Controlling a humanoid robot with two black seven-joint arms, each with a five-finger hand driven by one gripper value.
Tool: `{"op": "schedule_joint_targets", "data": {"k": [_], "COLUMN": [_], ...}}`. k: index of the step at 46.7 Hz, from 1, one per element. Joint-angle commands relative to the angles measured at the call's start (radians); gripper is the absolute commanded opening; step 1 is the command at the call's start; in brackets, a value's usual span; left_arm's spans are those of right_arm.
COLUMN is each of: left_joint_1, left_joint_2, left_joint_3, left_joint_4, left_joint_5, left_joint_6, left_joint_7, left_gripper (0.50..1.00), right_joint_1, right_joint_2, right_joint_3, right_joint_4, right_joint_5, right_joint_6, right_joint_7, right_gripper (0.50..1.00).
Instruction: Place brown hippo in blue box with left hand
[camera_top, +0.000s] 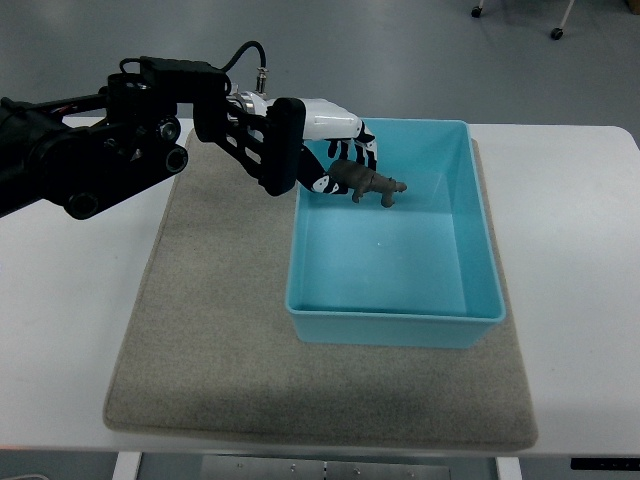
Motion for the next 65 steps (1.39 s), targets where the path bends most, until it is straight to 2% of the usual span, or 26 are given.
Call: {"op": "schedule_joint_targets", "data": {"k": [1, 10, 11, 13, 16, 17, 21, 24, 27, 29, 30, 36, 51, 60, 65], "left_joint_1": [0.006, 0.025, 0.025, 0.032, 0.045, 0.046, 0.051, 0.052, 0.063, 0.072, 0.075, 0.077, 0.086, 0.125, 0.143], "left_joint_2": [-0.028, -0.034, -0.034, -0.034, -0.034, -0.034, -0.034, -0.034, -0.034, -0.034, -0.034, -0.025, 0.106, 0.169, 0.205], "left_joint_3": [0.006, 0.005, 0.005, 0.005, 0.005, 0.005, 0.005, 0.005, 0.003, 0.003, 0.003, 0.002, -0.009, -0.012, -0.009], "left_joint_4": [0.021, 0.024, 0.024, 0.022, 0.019, 0.018, 0.015, 0.015, 0.013, 0.013, 0.013, 0.002, 0.005, 0.009, 0.013], "left_joint_5": [0.002, 0.0, 0.0, 0.0, -0.001, -0.003, -0.012, -0.018, -0.02, -0.023, -0.027, -0.118, -0.655, -0.917, -1.077], "left_joint_6": [0.007, 0.039, 0.045, 0.05, 0.053, 0.053, 0.054, 0.06, 0.077, 0.094, 0.106, 0.159, 0.157, 0.133, 0.073], "left_joint_7": [0.0, -0.002, -0.002, -0.002, -0.002, -0.002, -0.002, -0.002, -0.002, -0.002, -0.002, -0.003, -0.003, -0.002, -0.002], "left_gripper": [0.5, 0.5, 0.514, 0.567, 0.732, 0.762, 0.788, 0.878, 0.906, 0.981, 0.992, 0.996, 0.996, 0.999, 0.999], "right_joint_1": [0.0, 0.0, 0.0, 0.0, 0.0, 0.0, 0.0, 0.0, 0.0, 0.0, 0.0, 0.0, 0.0, 0.0, 0.0], "right_joint_2": [0.0, 0.0, 0.0, 0.0, 0.0, 0.0, 0.0, 0.0, 0.0, 0.0, 0.0, 0.0, 0.0, 0.0, 0.0], "right_joint_3": [0.0, 0.0, 0.0, 0.0, 0.0, 0.0, 0.0, 0.0, 0.0, 0.0, 0.0, 0.0, 0.0, 0.0, 0.0], "right_joint_4": [0.0, 0.0, 0.0, 0.0, 0.0, 0.0, 0.0, 0.0, 0.0, 0.0, 0.0, 0.0, 0.0, 0.0, 0.0], "right_joint_5": [0.0, 0.0, 0.0, 0.0, 0.0, 0.0, 0.0, 0.0, 0.0, 0.0, 0.0, 0.0, 0.0, 0.0, 0.0], "right_joint_6": [0.0, 0.0, 0.0, 0.0, 0.0, 0.0, 0.0, 0.0, 0.0, 0.0, 0.0, 0.0, 0.0, 0.0, 0.0], "right_joint_7": [0.0, 0.0, 0.0, 0.0, 0.0, 0.0, 0.0, 0.0, 0.0, 0.0, 0.0, 0.0, 0.0, 0.0, 0.0], "right_gripper": [0.936, 0.936, 0.936, 0.936, 0.936, 0.936, 0.936, 0.936, 0.936, 0.936, 0.936, 0.936, 0.936, 0.936, 0.936]}}
